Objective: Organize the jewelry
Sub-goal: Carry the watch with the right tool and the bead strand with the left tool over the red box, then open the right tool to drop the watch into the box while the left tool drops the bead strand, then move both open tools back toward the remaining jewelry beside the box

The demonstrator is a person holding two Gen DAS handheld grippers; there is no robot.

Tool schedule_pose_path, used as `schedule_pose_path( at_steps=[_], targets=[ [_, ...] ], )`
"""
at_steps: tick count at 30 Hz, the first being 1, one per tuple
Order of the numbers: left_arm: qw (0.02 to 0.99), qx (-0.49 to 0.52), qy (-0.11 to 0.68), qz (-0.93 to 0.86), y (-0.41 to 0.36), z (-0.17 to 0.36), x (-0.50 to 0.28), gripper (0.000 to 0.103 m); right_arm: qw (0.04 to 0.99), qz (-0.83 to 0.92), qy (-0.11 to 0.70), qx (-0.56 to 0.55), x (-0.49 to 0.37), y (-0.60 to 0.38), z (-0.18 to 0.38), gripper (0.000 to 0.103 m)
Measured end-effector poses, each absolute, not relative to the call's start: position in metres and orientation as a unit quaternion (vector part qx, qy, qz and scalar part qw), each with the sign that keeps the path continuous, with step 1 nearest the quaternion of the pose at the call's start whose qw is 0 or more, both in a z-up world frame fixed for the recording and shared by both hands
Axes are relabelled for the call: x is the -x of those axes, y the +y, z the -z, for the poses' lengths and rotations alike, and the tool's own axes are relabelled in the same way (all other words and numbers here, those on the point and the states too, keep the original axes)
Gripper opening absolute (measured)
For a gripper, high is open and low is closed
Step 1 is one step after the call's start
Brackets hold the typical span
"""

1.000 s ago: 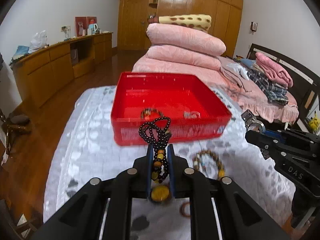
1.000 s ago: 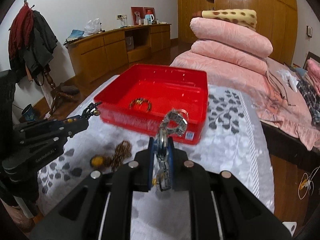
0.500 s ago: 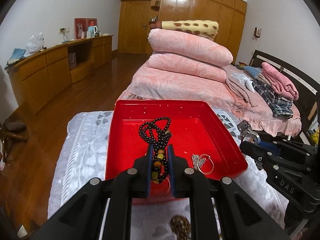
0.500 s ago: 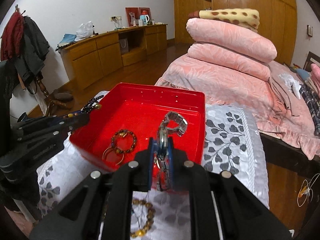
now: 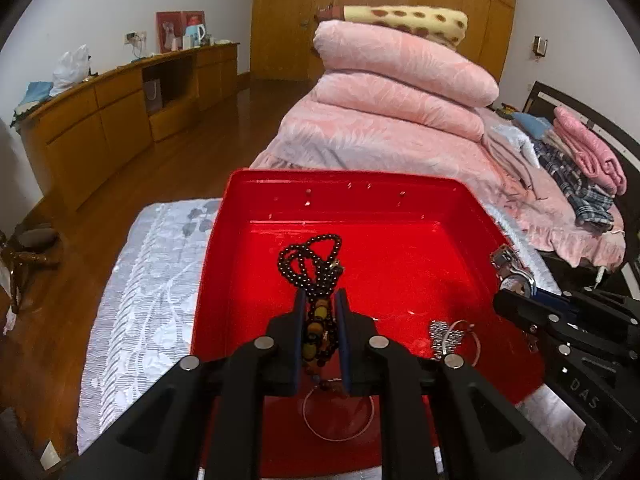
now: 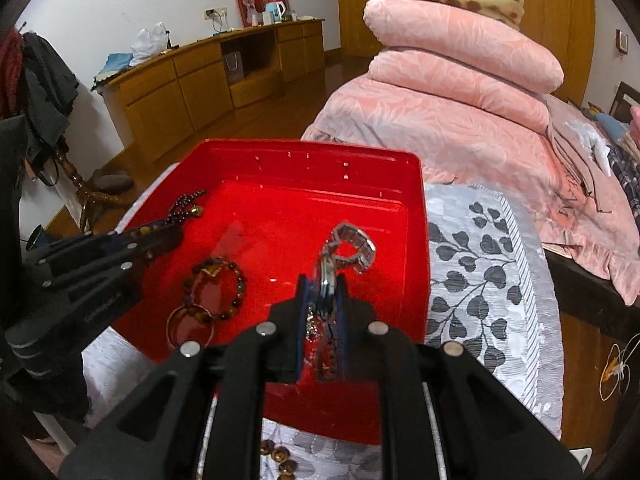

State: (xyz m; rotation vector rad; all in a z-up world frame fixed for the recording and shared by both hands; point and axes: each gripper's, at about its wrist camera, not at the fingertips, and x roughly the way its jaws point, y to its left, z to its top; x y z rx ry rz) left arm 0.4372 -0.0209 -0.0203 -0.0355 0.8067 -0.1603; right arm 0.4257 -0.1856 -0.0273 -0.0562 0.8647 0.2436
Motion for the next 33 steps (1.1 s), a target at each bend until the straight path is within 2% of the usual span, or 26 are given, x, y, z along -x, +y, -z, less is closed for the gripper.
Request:
schedule_pose_path(
  at_steps=[5, 9, 12, 14, 16, 23, 33],
  targets=[
    [0.911, 0.019, 0.405, 0.072, -0.02, 0.028, -0.44, 0.016, 0.905, -0.105, 0.41, 0.032, -0.426, -0.185, 0.029, 0.026],
    [0.914, 0.022, 0.399, 0.071, -0.019, 0.023, -0.435, 0.016, 0.91, -0.101, 0.402, 0.028, -0.42, -0.187, 0.023, 0.027],
    [0.919, 0.022, 0.387, 0.066, -0.016, 0.017, -0.425, 0.024, 0.914, -0.084, 0.396, 0.024, -0.409, -0.19, 0.018, 0.031],
    [0.922, 0.024, 0.381, 0.061, -0.015, 0.013, -0.416, 0.027, 0.917, -0.071, 0.392, 0.025, -0.403, -0.192, 0.017, 0.04],
    [0.925, 0.03, 0.375, 0.057, -0.011, 0.01, -0.405, 0.031, 0.92, -0.058, 0.386, 0.022, -0.393, -0.195, 0.014, 0.043],
    [0.936, 0.031, 0.35, 0.025, -0.004, 0.003, -0.362, 0.039, 0.93, -0.043, 0.365, 0.015, -0.353, -0.201, 0.009, 0.045],
    [0.939, 0.02, 0.342, -0.012, -0.003, 0.01, -0.307, 0.045, 0.927, -0.024, 0.374, 0.014, -0.306, -0.202, 0.023, 0.047]
  ],
)
